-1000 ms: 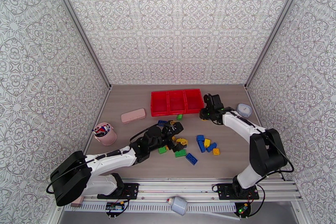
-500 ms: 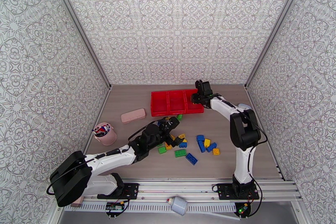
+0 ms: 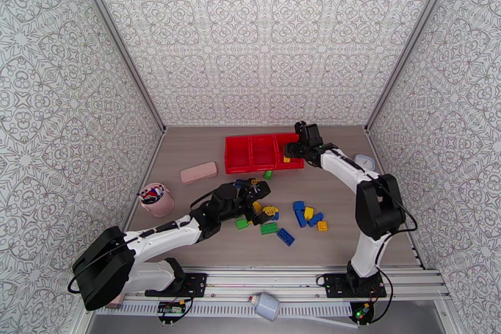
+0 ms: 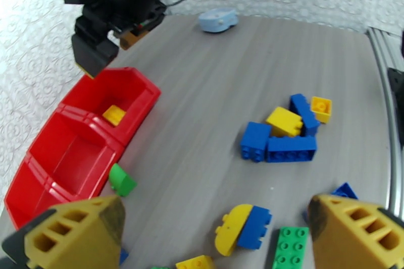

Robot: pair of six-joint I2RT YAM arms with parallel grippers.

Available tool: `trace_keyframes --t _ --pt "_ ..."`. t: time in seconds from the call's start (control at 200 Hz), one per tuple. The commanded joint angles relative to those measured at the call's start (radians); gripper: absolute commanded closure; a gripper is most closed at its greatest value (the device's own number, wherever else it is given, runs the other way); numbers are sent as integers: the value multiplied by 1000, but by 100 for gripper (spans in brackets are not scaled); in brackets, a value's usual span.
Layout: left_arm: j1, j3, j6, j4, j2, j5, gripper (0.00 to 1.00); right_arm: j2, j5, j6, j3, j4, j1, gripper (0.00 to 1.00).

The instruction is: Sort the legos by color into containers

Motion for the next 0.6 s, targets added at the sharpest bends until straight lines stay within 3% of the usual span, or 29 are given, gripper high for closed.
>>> trace_keyframes --t 0.0,0.11,0.305,0.595 --pt "15 45 79 -81 -25 161 0 -110 41 17 -114 -83 20 13" --pt "22 53 93 -102 -22 194 0 -202 79 33 -199 -180 48 6" --pt "30 64 108 -125 -12 221 0 -312 66 117 -320 -328 115 5" --pt "31 71 104 -134 -5 234 0 -249 67 200 -366 -343 200 9"
